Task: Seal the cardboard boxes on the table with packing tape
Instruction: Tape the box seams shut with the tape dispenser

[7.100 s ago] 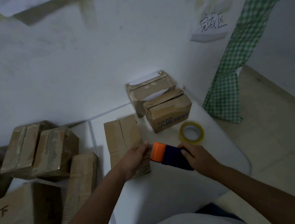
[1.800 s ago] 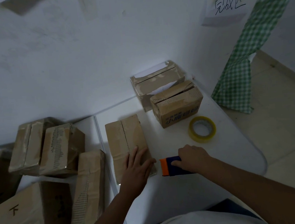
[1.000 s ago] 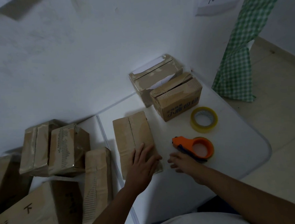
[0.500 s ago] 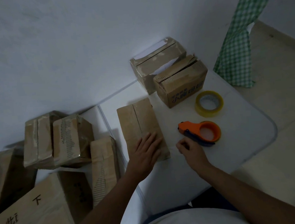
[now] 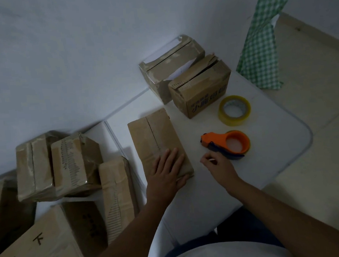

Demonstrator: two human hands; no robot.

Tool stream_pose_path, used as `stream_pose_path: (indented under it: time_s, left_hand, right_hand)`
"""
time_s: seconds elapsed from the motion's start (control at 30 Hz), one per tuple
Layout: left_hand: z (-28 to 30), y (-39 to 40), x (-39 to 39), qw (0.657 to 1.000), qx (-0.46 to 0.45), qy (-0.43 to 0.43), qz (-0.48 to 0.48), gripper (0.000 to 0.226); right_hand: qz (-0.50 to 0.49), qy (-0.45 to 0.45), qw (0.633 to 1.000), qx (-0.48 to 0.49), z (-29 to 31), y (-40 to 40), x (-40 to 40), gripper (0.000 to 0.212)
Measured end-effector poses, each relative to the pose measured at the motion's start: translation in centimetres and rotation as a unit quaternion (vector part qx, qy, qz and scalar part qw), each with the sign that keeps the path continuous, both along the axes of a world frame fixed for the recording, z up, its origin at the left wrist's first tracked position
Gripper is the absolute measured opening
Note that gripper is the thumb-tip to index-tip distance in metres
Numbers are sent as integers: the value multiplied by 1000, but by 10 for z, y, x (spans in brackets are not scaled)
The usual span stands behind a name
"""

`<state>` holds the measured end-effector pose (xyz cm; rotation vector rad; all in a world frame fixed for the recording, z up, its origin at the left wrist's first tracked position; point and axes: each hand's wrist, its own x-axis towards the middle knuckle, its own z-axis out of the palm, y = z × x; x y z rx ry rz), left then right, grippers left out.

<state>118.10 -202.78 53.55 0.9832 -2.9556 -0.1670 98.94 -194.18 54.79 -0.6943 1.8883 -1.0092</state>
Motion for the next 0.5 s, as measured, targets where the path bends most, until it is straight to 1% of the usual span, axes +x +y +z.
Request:
stream_pose_path:
  time_s: [0.1, 0.17, 0.23, 0.4, 0.5]
  left_hand:
    - [2, 1, -1, 1000, 8, 5, 8, 74]
    - [5, 0, -8, 999, 20, 15, 38, 71]
    - [6, -1, -16, 998, 5, 4, 56, 68]
    - [2, 5, -24, 998, -34, 1, 45, 75]
    - [7, 1, -18, 999, -15, 18, 38, 73]
  right_hand:
    - [13, -30, 999, -9, -2, -1, 2, 11]
    - [19, -24, 999, -21, -3, -2, 2, 11]
    - [26, -12, 999, -32, -4, -2, 0, 14]
    - [55, -4, 998, -41, -8, 0, -5, 16]
    - [71, -1, 996, -60, -9, 0, -5, 15]
